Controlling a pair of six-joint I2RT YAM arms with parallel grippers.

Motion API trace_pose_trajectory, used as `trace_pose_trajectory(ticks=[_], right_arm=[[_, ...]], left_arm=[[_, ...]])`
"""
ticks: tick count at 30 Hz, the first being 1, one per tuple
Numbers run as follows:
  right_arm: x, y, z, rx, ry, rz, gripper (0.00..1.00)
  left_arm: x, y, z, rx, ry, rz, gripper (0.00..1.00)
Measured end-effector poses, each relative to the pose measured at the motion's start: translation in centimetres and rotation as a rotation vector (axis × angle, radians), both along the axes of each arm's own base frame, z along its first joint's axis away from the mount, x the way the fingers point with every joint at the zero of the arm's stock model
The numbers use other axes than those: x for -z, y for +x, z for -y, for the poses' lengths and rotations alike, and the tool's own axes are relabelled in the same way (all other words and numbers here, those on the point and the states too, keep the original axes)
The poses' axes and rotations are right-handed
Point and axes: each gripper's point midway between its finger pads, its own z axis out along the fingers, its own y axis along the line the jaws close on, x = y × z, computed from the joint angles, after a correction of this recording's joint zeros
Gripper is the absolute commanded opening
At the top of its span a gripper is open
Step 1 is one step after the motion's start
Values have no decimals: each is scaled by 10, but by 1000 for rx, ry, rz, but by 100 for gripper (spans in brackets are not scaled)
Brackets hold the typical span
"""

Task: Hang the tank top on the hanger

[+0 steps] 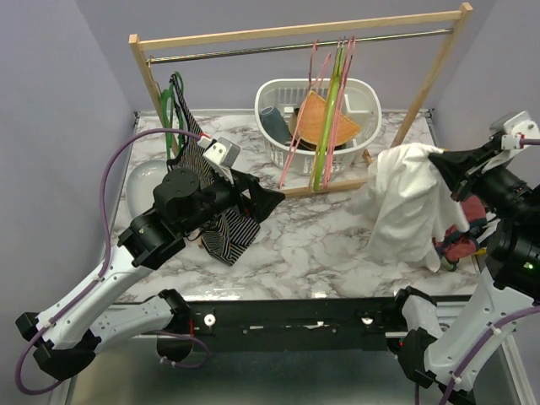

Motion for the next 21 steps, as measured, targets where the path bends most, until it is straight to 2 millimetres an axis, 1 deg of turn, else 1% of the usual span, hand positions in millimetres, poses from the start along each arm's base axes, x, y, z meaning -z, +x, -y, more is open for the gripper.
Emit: trace_pose_trajectory(ticks=[1, 2, 3, 4, 7, 8, 9, 11, 14, 15, 16, 17, 18, 20, 21], right_arm=[[11, 2, -2, -30, 14, -27, 0], [28, 3, -5, -62, 38, -73, 0], [40, 4, -6, -86, 54, -105, 1], [58, 6, -9, -121, 69, -146, 1], [100, 4, -18, -202, 110, -247, 1], [109, 3, -22, -224, 115, -265, 1], [123, 1, -29, -259, 113, -290, 1], [141, -7, -43, -327, 113, -327, 1], [179, -21, -73, -475, 69, -405, 2], [186, -23, -80, -511, 55, -420, 7], [196, -25, -86, -540, 44, -444, 9], [204, -26, -91, -566, 35, -467, 15], [216, -29, -98, -611, 23, -503, 26], [234, -32, -110, -685, -10, -550, 39], [241, -34, -114, -713, -28, -566, 56]], left_arm=[[0, 0, 0, 1, 0, 0, 99], [0, -1, 0, 5, -1, -2, 99], [0, -1, 1, 7, -2, -3, 99], [0, -1, 1, 8, -3, -4, 99], [0, -3, 2, 18, -9, -10, 99], [0, -3, 2, 20, -10, -12, 99], [0, -4, 3, 24, -15, -16, 99], [0, -5, 4, 32, -22, -22, 99], [2, -8, 7, 49, -28, -37, 99], [2, -9, 7, 56, -30, -41, 99], [2, -10, 8, 62, -32, -44, 99], [2, -11, 9, 68, -32, -45, 99], [2, -13, 9, 76, -34, -47, 99], [2, -15, 10, 90, -35, -49, 99], [2, -17, 10, 98, -36, -50, 99]])
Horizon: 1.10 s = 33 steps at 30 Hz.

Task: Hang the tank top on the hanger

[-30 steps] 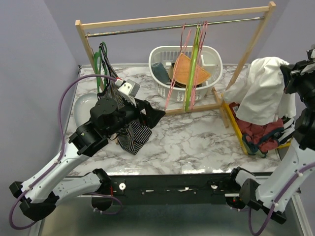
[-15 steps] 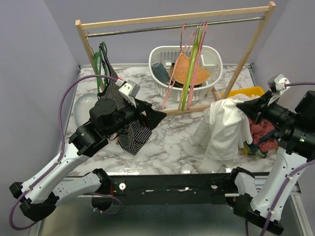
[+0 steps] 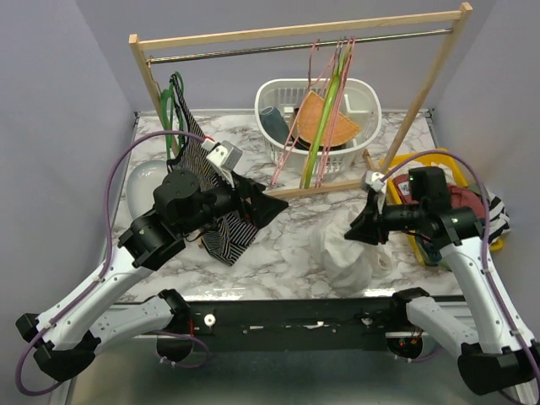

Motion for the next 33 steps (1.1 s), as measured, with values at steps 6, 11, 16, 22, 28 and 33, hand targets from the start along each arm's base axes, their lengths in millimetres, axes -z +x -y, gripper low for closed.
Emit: trace_pose_trajectory(ticks=[6, 11, 16, 22, 28, 33], right_arm=[[46, -14, -10, -131, -85, -81, 80], [51, -5, -3, -68, -129, -70, 86], [69, 30, 27, 142, -235, -73, 85], [102, 76, 79, 390, -370, -156, 84], [138, 77, 98, 425, -469, -235, 82], [160, 71, 105, 414, -523, -293, 78]], left_arm=[[13, -16, -1, 58, -2, -27, 95], [25, -37, 10, 182, 7, -80, 94], [47, -82, 35, 381, 81, -126, 94], [98, -145, 62, 598, 269, -180, 94], [141, -173, 77, 652, 431, -180, 94], [185, -160, 101, 569, 591, -140, 98]])
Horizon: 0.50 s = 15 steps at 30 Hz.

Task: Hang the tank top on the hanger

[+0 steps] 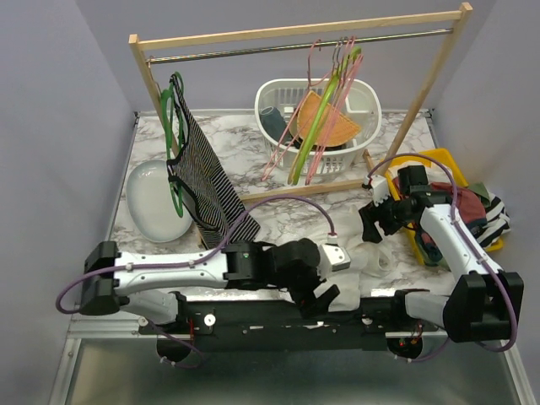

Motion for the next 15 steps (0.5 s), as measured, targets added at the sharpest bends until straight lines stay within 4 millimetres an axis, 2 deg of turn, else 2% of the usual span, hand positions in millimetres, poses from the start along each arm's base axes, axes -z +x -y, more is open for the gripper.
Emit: trace_pose_trajectory(ticks=[2, 5, 6, 8, 9, 11, 12, 14, 15], right_arm=[[4, 0, 1, -1, -7, -11, 75], [10, 1, 2, -1, -15, -28, 67], [13, 1, 3, -4, -18, -35, 60], [16, -1, 3, -5, -20, -45, 52], [17, -1, 3, -5, -19, -47, 42], [17, -1, 3, -7, -19, -47, 30], [17, -1, 3, -9, -19, -46, 19], [16, -1, 3, -9, -17, -44, 11], [16, -1, 2, -8, -16, -42, 7]], left_arm=[[18, 10, 13, -16, 58, 64, 98], [34, 24, 35, -32, 113, 152, 97], [39, 32, 44, -42, 131, 189, 97], [45, 46, 58, -64, 156, 259, 95], [49, 55, 66, -79, 174, 299, 91], [57, 67, 74, -99, 204, 355, 88], [61, 72, 77, -108, 223, 382, 86], [71, 82, 80, -124, 259, 426, 83], [78, 90, 81, -138, 287, 456, 78]])
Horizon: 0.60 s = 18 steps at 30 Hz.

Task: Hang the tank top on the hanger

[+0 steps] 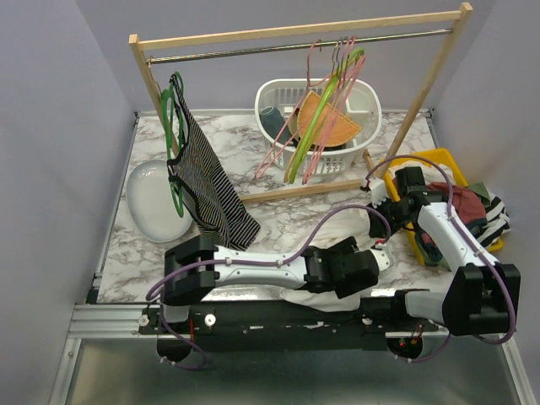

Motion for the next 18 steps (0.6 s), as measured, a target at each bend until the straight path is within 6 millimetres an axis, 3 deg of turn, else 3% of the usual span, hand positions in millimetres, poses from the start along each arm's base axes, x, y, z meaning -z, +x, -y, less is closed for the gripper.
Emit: trace_pose_trajectory(ticks=[2, 3, 5, 7, 9, 14, 18], right_arm=[[-3, 0, 0, 1, 2, 11, 4], [-5, 0, 0, 1, 2, 21, 2], [-10, 0, 0, 2, 3, 43, 2], [-16, 0, 0, 3, 5, 64, 1], [-26, 1, -1, 2, 8, 88, 1], [-70, 11, -4, 3, 30, 187, 1], [-143, 27, -14, -11, 91, 356, 1]], left_arm=[[12, 10, -1, -24, 41, 41, 68], [19, 13, -4, -34, 64, 59, 46], [28, 21, -10, -56, 104, 93, 35], [32, 27, -17, -76, 125, 121, 15], [32, 30, -22, -98, 123, 138, 5], [15, 33, -42, -133, 97, 164, 3], [-22, 32, -57, -152, 10, 172, 3]])
